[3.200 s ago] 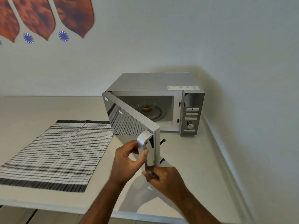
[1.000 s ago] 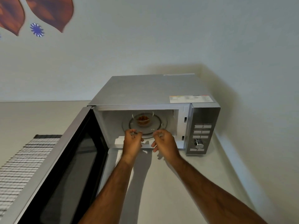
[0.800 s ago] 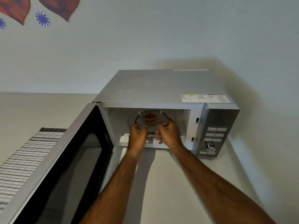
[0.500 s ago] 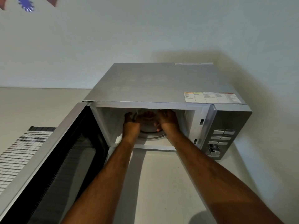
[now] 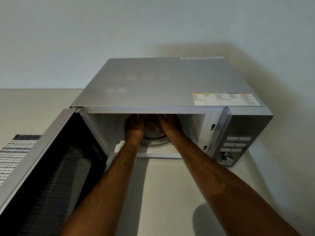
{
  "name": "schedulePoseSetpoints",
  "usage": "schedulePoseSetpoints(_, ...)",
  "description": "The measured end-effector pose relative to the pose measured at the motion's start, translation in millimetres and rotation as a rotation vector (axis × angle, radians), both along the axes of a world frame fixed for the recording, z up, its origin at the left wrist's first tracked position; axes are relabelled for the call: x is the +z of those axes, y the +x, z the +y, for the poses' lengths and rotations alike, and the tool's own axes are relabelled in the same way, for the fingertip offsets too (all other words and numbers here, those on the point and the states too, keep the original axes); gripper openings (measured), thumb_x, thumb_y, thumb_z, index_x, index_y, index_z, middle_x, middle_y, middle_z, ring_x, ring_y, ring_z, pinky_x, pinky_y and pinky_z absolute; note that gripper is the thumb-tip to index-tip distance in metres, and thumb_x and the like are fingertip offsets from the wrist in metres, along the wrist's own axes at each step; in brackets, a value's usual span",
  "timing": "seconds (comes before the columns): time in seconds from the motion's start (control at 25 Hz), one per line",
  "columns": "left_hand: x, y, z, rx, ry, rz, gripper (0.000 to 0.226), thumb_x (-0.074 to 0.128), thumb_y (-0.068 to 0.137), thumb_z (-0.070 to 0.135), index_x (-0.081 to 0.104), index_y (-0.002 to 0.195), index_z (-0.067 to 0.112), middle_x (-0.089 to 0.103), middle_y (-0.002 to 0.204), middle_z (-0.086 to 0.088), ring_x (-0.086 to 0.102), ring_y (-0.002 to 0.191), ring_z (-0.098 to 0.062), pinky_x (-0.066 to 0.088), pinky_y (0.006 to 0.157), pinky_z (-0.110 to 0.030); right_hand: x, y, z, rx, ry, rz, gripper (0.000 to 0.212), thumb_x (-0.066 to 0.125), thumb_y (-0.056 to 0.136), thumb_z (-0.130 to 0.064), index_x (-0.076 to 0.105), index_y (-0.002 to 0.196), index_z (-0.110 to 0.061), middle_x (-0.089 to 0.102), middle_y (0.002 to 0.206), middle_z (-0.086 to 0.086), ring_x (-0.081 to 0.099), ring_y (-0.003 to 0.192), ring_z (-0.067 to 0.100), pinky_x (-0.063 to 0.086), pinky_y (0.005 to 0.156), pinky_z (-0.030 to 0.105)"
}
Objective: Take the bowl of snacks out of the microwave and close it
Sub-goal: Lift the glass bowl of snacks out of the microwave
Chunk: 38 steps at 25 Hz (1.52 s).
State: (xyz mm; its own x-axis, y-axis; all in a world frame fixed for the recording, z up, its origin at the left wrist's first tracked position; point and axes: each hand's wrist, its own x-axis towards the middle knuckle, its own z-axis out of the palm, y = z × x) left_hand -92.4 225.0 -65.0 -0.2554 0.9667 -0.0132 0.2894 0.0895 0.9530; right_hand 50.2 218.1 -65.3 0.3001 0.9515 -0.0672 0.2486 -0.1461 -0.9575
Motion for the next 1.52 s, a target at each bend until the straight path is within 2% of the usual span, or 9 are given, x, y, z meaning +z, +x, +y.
schedulePoseSetpoints(0.12, 3.0, 1.1, -8.1, 0.009, 0.044, 0.022, 0.033, 0.052, 0.095, 0.034, 0.074, 0.087, 0.011, 0.077, 0.092, -0.019, 0.073, 0.085, -0.038, 0.063, 0.082, -0.056, 1.3, -0.5, -5.2, -0.003, 0.013, -0.008, 0.04, 0.052, 0.106, -0.044, 0.069, 0.101, -0.008, 0.071, 0.062, 0.012, 0.05, 0.024, 0.004, 0.042, 0.032, 0.017)
schedulePoseSetpoints(0.2, 11.0, 1.3, -21.6, -0.007, 0.07, 0.014, 0.029, 0.052, 0.098, 0.025, 0.072, 0.082, 0.011, 0.076, 0.091, -0.02, 0.07, 0.083, -0.034, 0.06, 0.081, -0.044, 3.4, -1.4, -16.7, 0.005, 0.028, 0.014, 0.033, 0.052, 0.106, -0.036, 0.069, 0.109, -0.008, 0.074, 0.068, 0.015, 0.051, 0.026, 0.004, 0.042, 0.034, 0.019)
schedulePoseSetpoints(0.32, 14.6, -0.2, -41.0, -0.016, 0.088, -0.033, 0.022, 0.055, 0.1, 0.015, 0.074, 0.091, 0.009, 0.076, 0.096, -0.017, 0.07, 0.087, -0.032, 0.054, 0.08, -0.034, 6.9, -3.3, -38.2, 0.012, 0.018, 0.099, 0.023, 0.051, 0.106, -0.028, 0.065, 0.117, -0.013, 0.072, 0.072, 0.008, 0.058, 0.037, 0.007, 0.041, 0.034, 0.019)
schedulePoseSetpoints(0.52, 25.2, -3.7, -85.5, 0.009, 0.076, -0.05, 0.026, 0.059, 0.099, 0.017, 0.064, 0.077, 0.029, 0.071, 0.081, -0.005, 0.068, 0.074, -0.021, 0.058, 0.072, -0.037, 11.4, -3.6, -79.1, 0.054, 0.007, 0.021, 0.021, 0.053, 0.105, -0.025, 0.065, 0.116, -0.011, 0.073, 0.069, 0.012, 0.056, 0.036, 0.007, 0.05, 0.042, 0.026)
schedulePoseSetpoints(0.64, 23.3, -9.3, -110.5, 0.002, 0.073, -0.072, 0.013, 0.06, 0.097, 0.023, 0.072, 0.092, 0.021, 0.073, 0.077, -0.007, 0.071, 0.069, -0.024, 0.055, 0.059, -0.034, 15.8, -5.4, -110.4, 0.076, 0.052, 0.023, 0.022, 0.055, 0.105, -0.027, 0.065, 0.113, -0.009, 0.074, 0.069, 0.011, 0.058, 0.037, 0.007, 0.049, 0.04, 0.026)
schedulePoseSetpoints(0.84, 26.8, -12.8, -160.0, 0.024, 0.066, -0.037, 0.018, 0.06, 0.097, 0.024, 0.071, 0.11, 0.019, 0.072, 0.064, -0.008, 0.066, 0.05, -0.016, 0.047, 0.047, -0.027, 17.0, -7.5, -159.2, 0.072, 0.029, 0.059, 0.019, 0.056, 0.1, -0.03, 0.059, 0.118, -0.023, 0.076, 0.065, 0.009, 0.069, 0.052, 0.036, 0.054, 0.046, 0.034)
schedulePoseSetpoints(1.04, 28.9, -19.0, -212.4, -0.016, 0.044, 0.012, 0.027, 0.06, 0.098, 0.02, 0.067, 0.124, 0.019, 0.074, 0.073, -0.01, 0.068, 0.054, -0.014, 0.049, 0.044, -0.027, 25.1, -4.1, -213.0, 0.066, -0.006, 0.028, 0.019, 0.059, 0.101, -0.031, 0.058, 0.116, -0.019, 0.075, 0.07, 0.006, 0.061, 0.043, 0.007, 0.048, 0.042, 0.025)
schedulePoseSetpoints(1.28, 31.9, -30.5, -275.3, -0.058, 0.024, 0.014, 0.028, 0.059, 0.1, 0.02, 0.067, 0.127, 0.022, 0.071, 0.065, -0.009, 0.063, 0.051, -0.011, 0.05, 0.043, -0.026, 33.5, 6.5, -264.0, 0.093, -0.018, -0.175, 0.018, 0.063, 0.097, -0.037, 0.063, 0.096, -0.019, 0.075, 0.072, 0.003, 0.059, 0.037, 0.001, 0.048, 0.047, 0.024)
schedulePoseSetpoints(1.52, 28.1, -55.5, -330.6, -0.086, -0.015, 0.061, 0.029, 0.061, 0.101, 0.023, 0.068, 0.129, 0.026, 0.075, 0.074, -0.014, 0.067, 0.057, -0.017, 0.053, 0.047, -0.028, 39.8, -3.8, -318.6, 0.179, -0.026, -0.257, 0.022, 0.065, 0.096, -0.035, 0.064, 0.087, -0.016, 0.077, 0.069, 0.004, 0.061, 0.038, 0.001, 0.049, 0.045, 0.023)
